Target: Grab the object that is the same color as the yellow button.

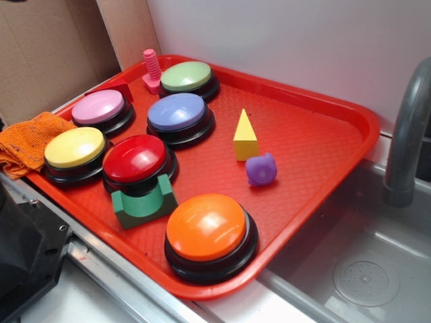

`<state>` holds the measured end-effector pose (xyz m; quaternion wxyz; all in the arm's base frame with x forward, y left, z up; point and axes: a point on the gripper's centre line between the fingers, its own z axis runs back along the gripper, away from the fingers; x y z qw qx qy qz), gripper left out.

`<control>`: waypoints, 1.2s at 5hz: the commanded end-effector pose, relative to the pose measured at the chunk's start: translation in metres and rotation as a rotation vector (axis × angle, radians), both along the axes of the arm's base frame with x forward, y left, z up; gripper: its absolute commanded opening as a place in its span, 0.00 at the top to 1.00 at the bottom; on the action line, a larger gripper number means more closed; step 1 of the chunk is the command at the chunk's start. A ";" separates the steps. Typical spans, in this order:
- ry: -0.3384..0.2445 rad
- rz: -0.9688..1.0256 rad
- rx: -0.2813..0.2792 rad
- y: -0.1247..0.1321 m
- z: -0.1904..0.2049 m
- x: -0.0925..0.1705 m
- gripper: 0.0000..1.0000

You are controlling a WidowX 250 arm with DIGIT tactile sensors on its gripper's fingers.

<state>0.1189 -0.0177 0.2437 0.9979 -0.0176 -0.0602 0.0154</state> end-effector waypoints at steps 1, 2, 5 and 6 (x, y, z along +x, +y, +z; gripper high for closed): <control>0.000 0.000 0.000 0.000 0.000 0.000 0.00; -0.019 0.106 -0.012 -0.007 -0.015 0.026 0.00; -0.129 0.412 -0.060 -0.018 -0.090 0.127 0.00; -0.108 0.512 -0.073 -0.021 -0.117 0.146 0.00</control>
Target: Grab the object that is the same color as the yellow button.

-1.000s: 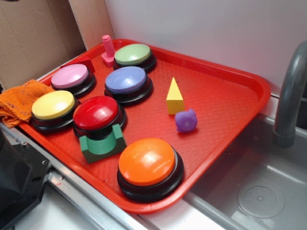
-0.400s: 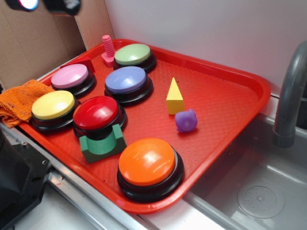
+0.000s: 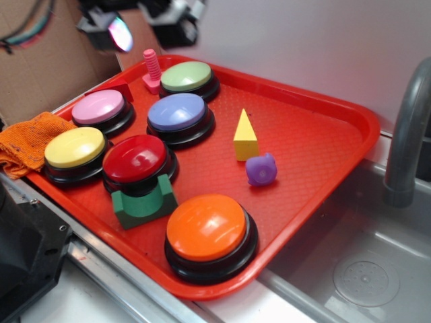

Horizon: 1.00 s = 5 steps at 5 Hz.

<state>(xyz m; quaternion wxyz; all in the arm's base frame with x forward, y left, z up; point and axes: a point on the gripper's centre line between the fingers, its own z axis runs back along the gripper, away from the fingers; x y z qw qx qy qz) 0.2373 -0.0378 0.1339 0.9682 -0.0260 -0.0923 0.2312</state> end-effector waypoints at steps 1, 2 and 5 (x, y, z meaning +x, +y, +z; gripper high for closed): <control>-0.025 0.147 -0.051 -0.013 -0.034 0.047 0.00; 0.026 0.191 -0.039 -0.023 -0.056 0.058 0.00; 0.002 0.270 -0.093 -0.040 -0.091 0.069 0.00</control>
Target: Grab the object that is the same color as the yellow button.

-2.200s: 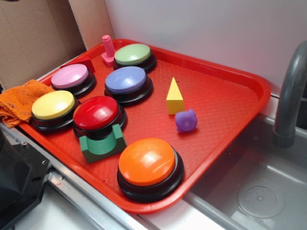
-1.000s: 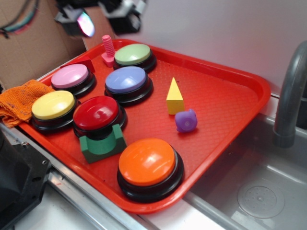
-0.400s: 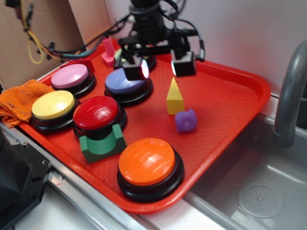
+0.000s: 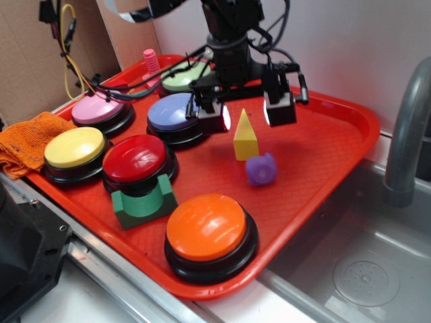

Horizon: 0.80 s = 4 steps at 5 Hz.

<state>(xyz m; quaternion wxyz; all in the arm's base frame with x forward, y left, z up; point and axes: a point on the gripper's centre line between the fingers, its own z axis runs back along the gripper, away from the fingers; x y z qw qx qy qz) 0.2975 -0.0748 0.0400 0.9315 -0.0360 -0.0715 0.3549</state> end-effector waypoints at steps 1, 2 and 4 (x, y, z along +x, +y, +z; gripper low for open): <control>-0.036 0.027 -0.045 -0.009 -0.005 0.009 0.00; -0.034 0.036 -0.040 -0.008 -0.012 0.007 0.58; -0.046 -0.077 -0.014 0.001 0.012 0.000 1.00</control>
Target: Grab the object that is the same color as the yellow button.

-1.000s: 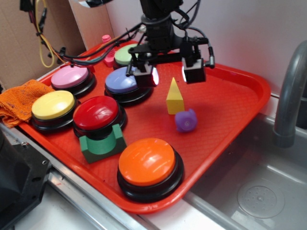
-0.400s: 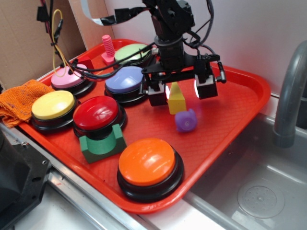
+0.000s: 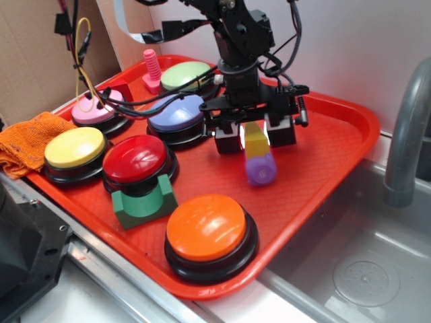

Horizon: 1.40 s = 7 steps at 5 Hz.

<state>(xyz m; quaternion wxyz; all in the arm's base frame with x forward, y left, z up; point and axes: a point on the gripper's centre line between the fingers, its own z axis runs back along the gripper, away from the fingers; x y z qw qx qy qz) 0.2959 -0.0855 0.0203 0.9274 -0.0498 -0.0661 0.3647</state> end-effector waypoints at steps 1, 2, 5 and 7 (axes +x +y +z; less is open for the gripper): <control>-0.076 -0.256 0.007 0.016 0.056 0.000 1.00; -0.046 -0.433 -0.001 0.017 0.082 -0.004 1.00; -0.073 -0.694 0.033 0.027 0.175 -0.059 1.00; -0.089 -0.541 0.161 0.045 0.193 -0.088 1.00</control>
